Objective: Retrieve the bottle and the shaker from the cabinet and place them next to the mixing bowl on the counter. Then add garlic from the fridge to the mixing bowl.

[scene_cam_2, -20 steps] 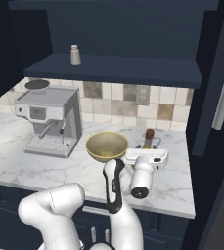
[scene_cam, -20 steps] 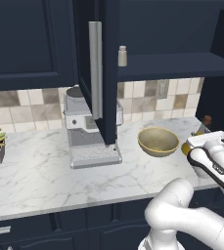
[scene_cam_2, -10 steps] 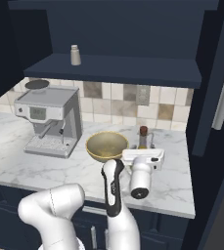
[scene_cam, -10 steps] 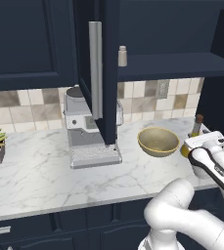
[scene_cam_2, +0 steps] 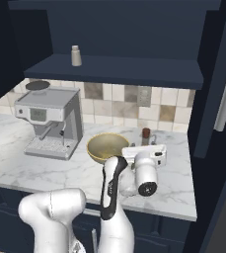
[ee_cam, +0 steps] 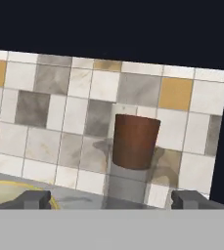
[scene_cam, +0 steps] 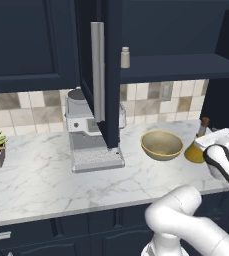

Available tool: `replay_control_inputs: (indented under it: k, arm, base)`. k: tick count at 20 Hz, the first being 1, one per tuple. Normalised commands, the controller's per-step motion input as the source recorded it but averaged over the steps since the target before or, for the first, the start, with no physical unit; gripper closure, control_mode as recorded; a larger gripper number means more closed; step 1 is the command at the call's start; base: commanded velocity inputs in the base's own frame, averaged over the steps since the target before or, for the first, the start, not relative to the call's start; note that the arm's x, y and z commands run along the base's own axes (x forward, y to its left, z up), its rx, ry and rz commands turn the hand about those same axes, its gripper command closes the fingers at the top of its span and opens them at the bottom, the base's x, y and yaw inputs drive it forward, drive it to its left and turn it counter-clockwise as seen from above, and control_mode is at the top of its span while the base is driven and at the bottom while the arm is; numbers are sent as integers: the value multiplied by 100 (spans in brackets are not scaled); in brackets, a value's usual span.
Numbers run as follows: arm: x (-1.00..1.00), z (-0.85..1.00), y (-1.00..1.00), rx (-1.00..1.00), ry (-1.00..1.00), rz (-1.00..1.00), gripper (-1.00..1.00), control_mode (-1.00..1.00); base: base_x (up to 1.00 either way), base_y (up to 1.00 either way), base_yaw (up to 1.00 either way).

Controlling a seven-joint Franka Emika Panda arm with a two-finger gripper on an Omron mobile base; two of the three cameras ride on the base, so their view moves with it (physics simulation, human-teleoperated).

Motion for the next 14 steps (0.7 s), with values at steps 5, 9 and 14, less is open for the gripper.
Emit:
replay_control_inputs:
  k: [5, 9, 14]
  arm:
    - [-67, 56, -14, 9, 39, 0, -100, -100]
    - [-86, 51, 6, 0, 26, 0, -100, -100]
    - [-89, 51, 20, 0, 16, 0, -100, -100]
  base:
    - [0, 0, 0]
    - [0, 0, 0]
    - [0, 0, 0]
